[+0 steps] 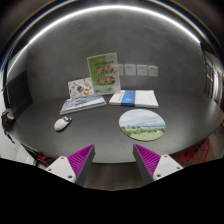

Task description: Arrange mouse

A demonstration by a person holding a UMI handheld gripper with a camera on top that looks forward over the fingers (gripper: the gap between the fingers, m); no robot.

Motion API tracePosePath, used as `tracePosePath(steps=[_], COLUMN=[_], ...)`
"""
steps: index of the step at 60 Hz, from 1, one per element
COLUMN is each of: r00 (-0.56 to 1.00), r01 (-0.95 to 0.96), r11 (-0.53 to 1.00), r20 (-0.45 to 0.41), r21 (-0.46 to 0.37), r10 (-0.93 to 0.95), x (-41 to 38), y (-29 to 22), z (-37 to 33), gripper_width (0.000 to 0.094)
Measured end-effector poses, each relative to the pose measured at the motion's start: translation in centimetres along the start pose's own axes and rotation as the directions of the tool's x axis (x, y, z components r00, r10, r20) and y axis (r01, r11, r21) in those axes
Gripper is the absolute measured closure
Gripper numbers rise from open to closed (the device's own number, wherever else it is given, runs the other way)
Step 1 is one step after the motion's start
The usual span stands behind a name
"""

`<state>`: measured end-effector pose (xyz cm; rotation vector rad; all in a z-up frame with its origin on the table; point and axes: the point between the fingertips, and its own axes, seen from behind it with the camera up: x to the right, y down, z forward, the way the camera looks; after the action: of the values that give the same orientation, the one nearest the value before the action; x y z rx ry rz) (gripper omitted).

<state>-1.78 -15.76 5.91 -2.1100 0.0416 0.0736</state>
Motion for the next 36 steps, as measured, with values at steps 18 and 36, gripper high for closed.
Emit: tracePosePath(steps=[18,36], r00=[0.973,0.928], r01=[0.107,0.237], r11=[0.994,0.971], r20=[0.207,0.302], r21=[-0.005,-0.022], r10=[-0.104,-0.219], x=[-9.2,-25.5], y=[0.6,2.6], z=[4.7,12.3], gripper_width=[0.0111,0.0131])
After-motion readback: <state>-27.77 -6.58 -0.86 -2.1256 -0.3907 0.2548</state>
